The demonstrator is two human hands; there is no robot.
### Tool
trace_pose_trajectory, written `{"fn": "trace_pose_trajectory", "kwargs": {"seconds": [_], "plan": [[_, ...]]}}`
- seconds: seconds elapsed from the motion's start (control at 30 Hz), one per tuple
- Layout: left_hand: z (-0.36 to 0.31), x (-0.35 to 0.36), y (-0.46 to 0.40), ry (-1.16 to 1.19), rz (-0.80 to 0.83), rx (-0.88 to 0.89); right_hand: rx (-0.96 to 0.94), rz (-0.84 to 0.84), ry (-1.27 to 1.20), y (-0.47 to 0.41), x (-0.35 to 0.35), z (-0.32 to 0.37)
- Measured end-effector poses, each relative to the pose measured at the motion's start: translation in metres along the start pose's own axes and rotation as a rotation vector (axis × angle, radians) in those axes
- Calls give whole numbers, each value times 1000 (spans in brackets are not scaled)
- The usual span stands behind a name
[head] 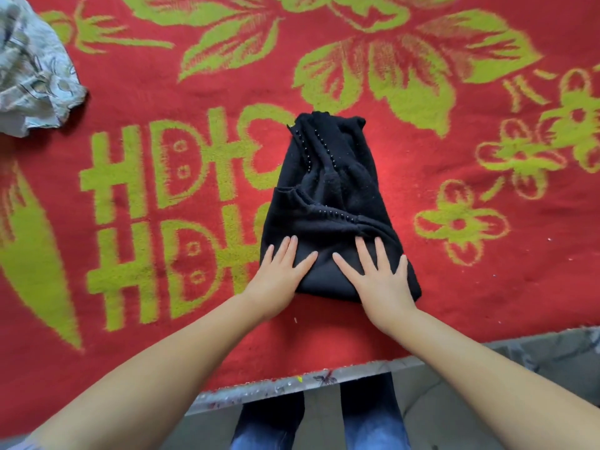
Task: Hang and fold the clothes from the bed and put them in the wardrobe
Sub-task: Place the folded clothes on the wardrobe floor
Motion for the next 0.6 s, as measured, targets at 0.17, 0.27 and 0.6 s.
{"fn": "trace_pose_trajectory", "kwargs": {"seconds": [0.17, 0.27, 0.6], "plan": [[-3, -62, 15, 447, 159, 135, -268, 304, -66, 2, -51, -21], [5, -104, 17, 591, 387, 178, -394, 633, -202, -8, -99, -42], [118, -130, -44, 1212, -697, -645, 172, 14, -876, -156, -136, -104]]}}
Point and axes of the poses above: each hand's wrist, its own y-axis away from the middle knuckle, its own x-axis out of the palm, z = x × y, the point moved 4 cm from there along -y, towards the middle knuckle, and after that the axes turned 15 degrees about x, right-handed, at the moved point
